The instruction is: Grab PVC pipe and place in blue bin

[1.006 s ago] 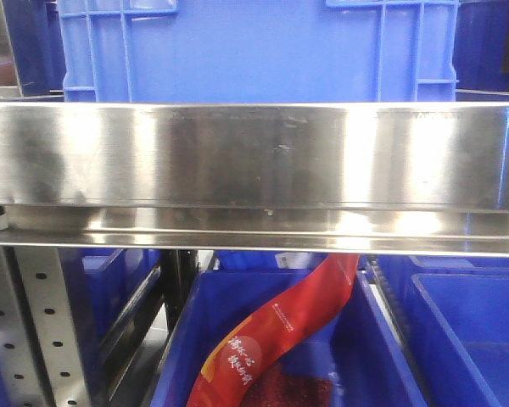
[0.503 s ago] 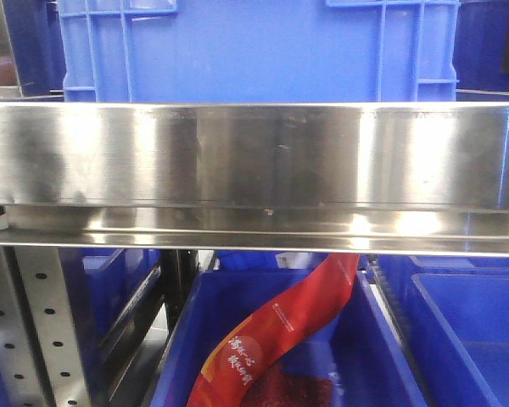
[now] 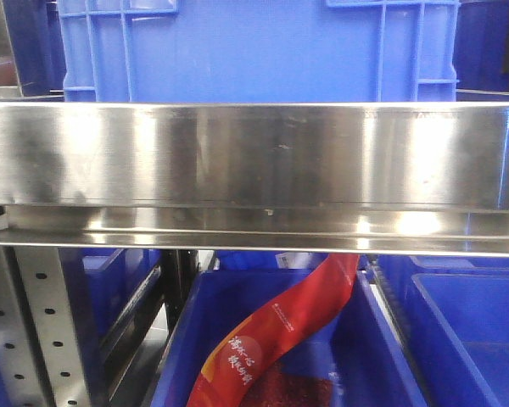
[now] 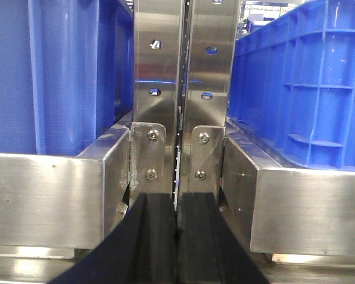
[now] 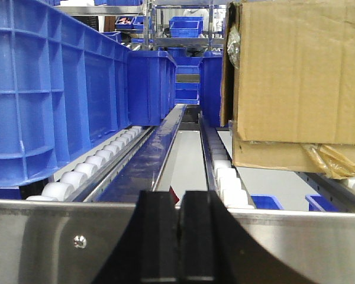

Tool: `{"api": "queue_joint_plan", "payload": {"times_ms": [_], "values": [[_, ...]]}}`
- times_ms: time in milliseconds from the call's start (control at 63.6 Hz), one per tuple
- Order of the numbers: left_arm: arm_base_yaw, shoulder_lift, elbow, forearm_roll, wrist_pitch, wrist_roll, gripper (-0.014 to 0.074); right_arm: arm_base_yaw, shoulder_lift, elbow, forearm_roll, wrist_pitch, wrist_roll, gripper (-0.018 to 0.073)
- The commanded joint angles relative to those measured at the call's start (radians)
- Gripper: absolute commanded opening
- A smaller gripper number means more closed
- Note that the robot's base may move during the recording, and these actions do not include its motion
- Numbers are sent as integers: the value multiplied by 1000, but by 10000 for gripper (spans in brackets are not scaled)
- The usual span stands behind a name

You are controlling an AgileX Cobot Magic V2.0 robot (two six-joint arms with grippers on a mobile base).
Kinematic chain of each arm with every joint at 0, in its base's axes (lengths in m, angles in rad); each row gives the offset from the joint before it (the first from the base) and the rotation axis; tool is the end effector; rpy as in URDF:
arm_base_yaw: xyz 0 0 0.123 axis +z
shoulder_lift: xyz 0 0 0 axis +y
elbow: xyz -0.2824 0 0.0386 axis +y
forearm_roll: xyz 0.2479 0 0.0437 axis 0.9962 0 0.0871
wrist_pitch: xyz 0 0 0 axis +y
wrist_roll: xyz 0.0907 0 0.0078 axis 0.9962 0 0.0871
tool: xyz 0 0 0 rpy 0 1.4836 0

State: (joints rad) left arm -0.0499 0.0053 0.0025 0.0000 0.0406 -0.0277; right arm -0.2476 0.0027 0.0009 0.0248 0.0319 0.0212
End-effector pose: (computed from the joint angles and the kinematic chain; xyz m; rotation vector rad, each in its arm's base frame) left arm 0.0569 -0.0028 0.2083 0.0170 1.5322 -0.0618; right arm 0.0550 -0.0138 0.2097 0.2219 1.5049 -0.1606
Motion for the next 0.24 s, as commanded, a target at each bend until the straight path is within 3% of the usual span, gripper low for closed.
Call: {"api": "queue_joint_plan", "payload": {"times_ms": [0,220], "values": [[-6,-5,-3,0,-20,-2,-111,2,-3,-1,-10,-22,0,-168],[-6,-5,-3,0,-20,-2,-111,2,-3,-1,-10,-22,0,-168]]}}
